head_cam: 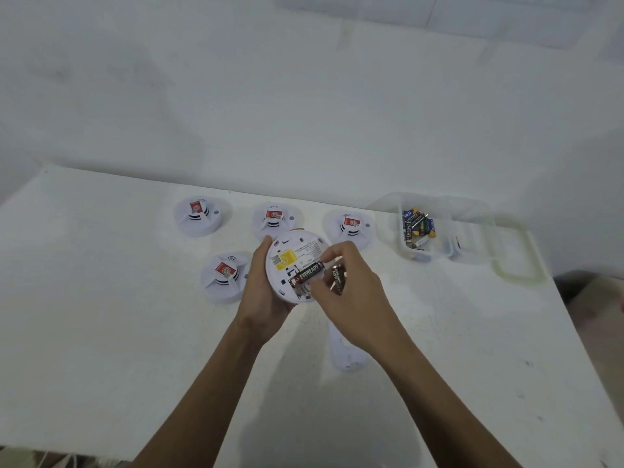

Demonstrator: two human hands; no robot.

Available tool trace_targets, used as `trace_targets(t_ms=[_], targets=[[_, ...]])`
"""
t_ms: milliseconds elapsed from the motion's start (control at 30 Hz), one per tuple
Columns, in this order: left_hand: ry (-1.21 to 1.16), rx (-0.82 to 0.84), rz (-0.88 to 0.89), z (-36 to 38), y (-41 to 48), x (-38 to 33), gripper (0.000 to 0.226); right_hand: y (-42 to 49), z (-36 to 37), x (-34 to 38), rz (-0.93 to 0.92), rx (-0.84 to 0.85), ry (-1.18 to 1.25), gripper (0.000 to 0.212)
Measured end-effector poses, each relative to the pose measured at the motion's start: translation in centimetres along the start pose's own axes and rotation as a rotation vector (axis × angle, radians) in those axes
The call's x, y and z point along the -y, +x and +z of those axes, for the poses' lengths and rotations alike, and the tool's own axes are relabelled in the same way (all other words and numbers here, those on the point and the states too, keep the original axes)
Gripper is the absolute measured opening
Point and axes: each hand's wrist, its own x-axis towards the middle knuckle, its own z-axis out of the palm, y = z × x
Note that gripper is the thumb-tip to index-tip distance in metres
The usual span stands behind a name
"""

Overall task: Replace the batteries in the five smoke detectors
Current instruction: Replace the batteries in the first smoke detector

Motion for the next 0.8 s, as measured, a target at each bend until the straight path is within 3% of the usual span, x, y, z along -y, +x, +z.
trace_targets(t_ms=[300, 667, 800], targets=[[-0.079, -0.034, 0.016, -0.6, -0.2, -0.4, 0.061, -0.8, 0.3, -0.9, -0.069, -0.118, 0.217, 0.020], [-0.155, -0.002, 0.010, -0.6, 0.2, -0.4, 0.060, -1.3, 0.2, -1.6, -0.138, -0.177, 0.179, 0.028], [-0.186, -0.029, 0.004, -0.8, 0.3, -0.2, 0.057, -0.8, 0.0, -1.5, -0.103, -0.217, 0.234, 0.016]])
